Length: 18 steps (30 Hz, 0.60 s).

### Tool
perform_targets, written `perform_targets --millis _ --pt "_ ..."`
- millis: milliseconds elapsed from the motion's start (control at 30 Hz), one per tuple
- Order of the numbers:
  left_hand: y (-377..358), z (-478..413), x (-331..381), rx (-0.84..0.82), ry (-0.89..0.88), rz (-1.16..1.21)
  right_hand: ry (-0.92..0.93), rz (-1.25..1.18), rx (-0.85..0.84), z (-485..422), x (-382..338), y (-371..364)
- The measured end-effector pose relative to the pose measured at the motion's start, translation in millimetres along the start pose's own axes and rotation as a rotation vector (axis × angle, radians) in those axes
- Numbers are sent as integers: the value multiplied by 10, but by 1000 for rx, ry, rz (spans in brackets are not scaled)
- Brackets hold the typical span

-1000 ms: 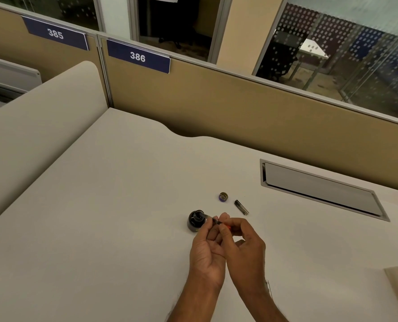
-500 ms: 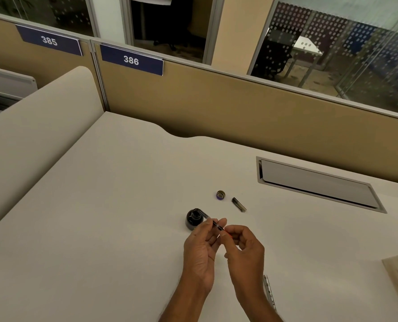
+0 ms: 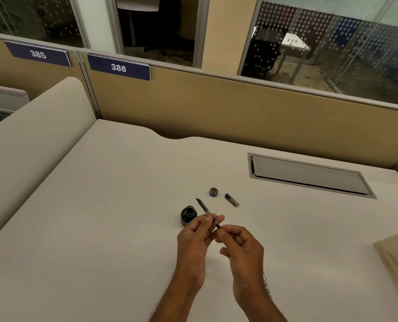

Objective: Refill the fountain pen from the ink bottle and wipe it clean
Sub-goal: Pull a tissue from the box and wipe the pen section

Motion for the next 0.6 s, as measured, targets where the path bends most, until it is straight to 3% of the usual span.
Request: perform_targets --millis 233,600 --pt "-217 253 192 -55 -47 -91 -23 -117 -10 182 -191 146" --pt "-669 844 436 -139 -114 -164 172 -134 47 562 -757 640"
Point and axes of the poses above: each hand's wrist, its own z-axis away from the middle knuckle, its own y-axis out of the back of the hand, x = y × z, the point moved 10 cm from there along -z, towards the middle knuckle, and after that the axes turned 2 degrees about x, right-handed, at the moved point
